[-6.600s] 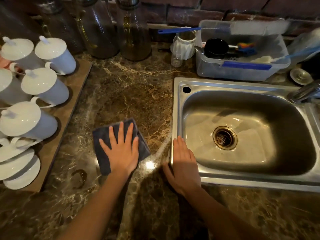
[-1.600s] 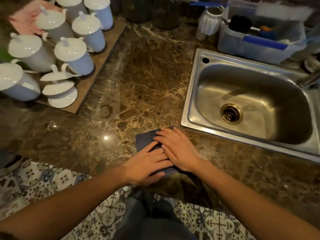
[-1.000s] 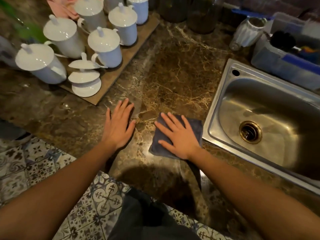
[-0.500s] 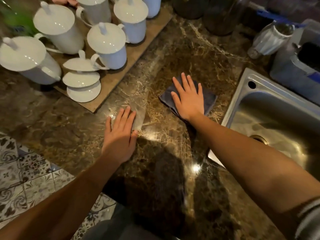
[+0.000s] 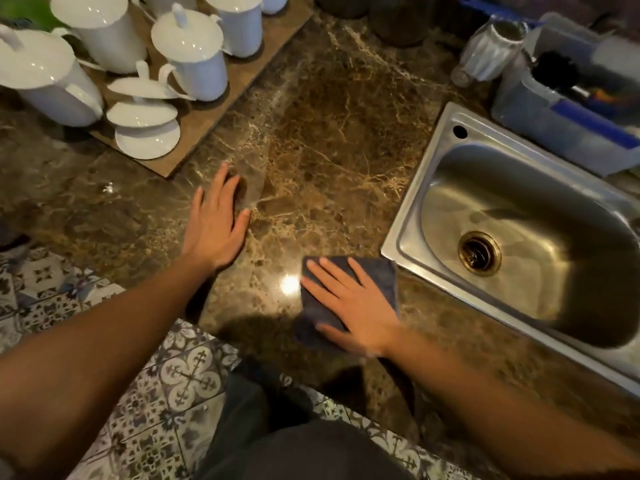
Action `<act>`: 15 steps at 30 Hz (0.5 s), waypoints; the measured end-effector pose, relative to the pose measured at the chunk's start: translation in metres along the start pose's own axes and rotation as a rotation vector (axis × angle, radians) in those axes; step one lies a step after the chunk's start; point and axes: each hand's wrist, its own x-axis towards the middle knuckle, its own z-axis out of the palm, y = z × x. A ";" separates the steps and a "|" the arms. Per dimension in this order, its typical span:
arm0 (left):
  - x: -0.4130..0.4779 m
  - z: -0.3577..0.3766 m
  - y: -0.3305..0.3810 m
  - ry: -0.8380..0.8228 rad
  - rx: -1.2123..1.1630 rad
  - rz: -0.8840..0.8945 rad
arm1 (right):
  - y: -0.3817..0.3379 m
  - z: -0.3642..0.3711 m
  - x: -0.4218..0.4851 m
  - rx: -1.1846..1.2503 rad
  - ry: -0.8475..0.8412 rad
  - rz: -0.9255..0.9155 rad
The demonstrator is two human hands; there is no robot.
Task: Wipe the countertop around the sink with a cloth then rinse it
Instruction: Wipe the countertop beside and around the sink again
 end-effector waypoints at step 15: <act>-0.029 0.007 0.005 0.234 -0.152 -0.256 | -0.064 0.015 -0.007 0.111 0.062 0.262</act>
